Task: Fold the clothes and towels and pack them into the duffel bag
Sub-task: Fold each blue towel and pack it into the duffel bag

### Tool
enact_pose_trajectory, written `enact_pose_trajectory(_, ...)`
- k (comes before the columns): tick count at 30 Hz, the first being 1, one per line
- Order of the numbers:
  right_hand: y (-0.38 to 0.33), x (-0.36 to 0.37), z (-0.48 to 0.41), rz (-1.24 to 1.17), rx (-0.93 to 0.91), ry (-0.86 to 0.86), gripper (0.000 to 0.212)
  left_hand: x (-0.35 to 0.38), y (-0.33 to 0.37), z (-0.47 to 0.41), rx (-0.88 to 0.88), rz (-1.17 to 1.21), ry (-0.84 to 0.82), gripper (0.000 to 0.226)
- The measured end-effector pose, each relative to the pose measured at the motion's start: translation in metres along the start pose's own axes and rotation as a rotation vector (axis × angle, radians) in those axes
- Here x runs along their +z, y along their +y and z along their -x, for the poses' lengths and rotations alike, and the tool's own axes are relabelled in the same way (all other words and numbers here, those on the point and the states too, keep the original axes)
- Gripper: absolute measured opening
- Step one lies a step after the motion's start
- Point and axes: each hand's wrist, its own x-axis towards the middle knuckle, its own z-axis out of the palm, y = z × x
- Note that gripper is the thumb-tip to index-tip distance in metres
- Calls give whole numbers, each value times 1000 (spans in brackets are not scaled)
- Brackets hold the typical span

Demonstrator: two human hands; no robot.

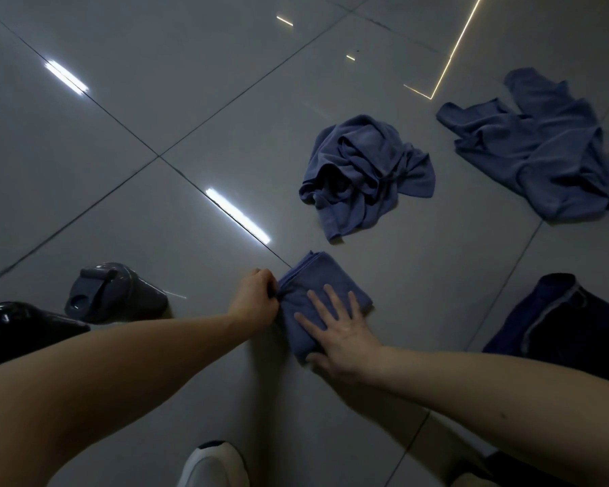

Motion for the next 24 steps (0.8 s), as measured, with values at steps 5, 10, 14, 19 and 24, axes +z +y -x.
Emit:
enact_pose_trajectory(5, -15, -12, 27, -227, 149, 132, 73, -2, 19, -6, -78, -181, 6, 40)
enact_pose_trajectory(10, -18, -9, 42, -576, 250, 39, 60, -2, 23, -15, -114, -358, -126, 56)
enact_pose_trajectory(14, -15, -11, 34, -658, 286, -12, 58, -2, 34, -21, -169, -279, -232, 47)
enact_pose_trajectory(19, -5, -32, 25, -834, 390, -6, 53, -1, 41, -17, -120, -233, -221, 29)
enact_pose_trajectory(24, 1, -53, 31, -1146, 545, 23, 63, -3, 57, 2, -88, -178, -240, 29)
